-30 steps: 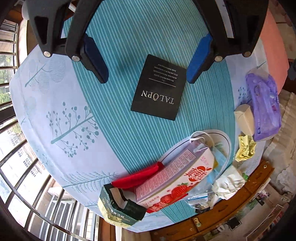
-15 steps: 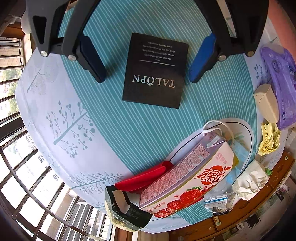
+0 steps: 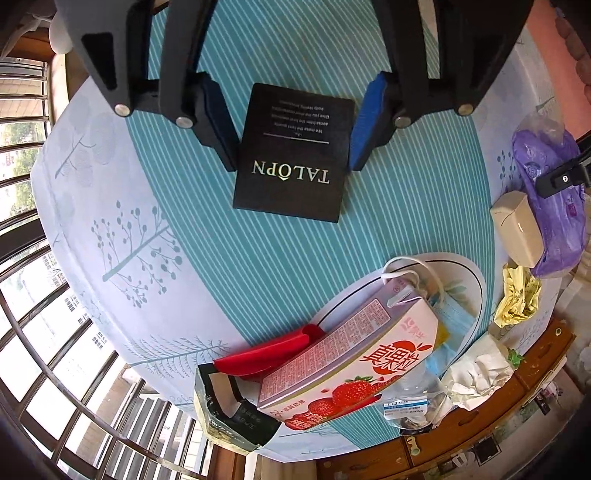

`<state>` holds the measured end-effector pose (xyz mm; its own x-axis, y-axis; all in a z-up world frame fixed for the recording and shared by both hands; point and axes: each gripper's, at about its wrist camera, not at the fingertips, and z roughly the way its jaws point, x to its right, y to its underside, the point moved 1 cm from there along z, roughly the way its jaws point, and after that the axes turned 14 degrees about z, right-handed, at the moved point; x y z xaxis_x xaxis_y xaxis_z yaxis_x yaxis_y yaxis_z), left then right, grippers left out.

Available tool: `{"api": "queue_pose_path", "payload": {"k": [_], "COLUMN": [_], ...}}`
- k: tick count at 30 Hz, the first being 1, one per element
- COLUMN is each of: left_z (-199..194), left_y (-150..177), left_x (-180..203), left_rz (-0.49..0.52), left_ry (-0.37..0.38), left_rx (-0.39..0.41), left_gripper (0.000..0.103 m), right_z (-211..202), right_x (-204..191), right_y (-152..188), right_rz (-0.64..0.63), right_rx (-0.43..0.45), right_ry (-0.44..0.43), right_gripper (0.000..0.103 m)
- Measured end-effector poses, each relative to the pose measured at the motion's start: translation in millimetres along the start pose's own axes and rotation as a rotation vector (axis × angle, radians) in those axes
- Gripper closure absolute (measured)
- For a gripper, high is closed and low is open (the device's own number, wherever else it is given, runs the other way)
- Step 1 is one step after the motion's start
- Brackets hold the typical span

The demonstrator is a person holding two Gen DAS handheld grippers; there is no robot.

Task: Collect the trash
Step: 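Carry the wipes pack and black card over the bin and release both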

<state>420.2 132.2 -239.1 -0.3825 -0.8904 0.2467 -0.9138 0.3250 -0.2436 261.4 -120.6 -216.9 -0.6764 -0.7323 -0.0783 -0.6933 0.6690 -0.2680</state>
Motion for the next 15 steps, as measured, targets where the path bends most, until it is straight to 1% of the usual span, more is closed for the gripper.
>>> {"api": "queue_pose_path", "payload": {"k": [1, 4, 8, 13, 15], "left_z": [-2, -14, -42, -80, -91], "left_y": [1, 5, 15, 40, 55], "left_x": [2, 9, 21, 45, 60], "left_rz": [0.006, 0.034, 0.042, 0.071, 0.079], "left_ry": [-0.009, -0.033, -0.018, -0.031, -0.051], "left_rx": [0.009, 0.033, 0.104, 0.168, 0.185], "left_gripper": [0.083, 0.089, 0.091, 0.091, 0.091], "right_z": [-1, -7, -24, -55, -69], "right_x": [2, 9, 17, 27, 31], "right_y": [1, 2, 6, 8, 9], "right_rz": [0.007, 0.022, 0.005, -0.043, -0.072], "right_rx": [-0.006, -0.021, -0.027, -0.022, -0.019], "right_ry": [-0.008, -0.031, -0.069, -0.141, -0.176], "right_gripper": [0.044, 0.044, 0.044, 0.044, 0.044]}}
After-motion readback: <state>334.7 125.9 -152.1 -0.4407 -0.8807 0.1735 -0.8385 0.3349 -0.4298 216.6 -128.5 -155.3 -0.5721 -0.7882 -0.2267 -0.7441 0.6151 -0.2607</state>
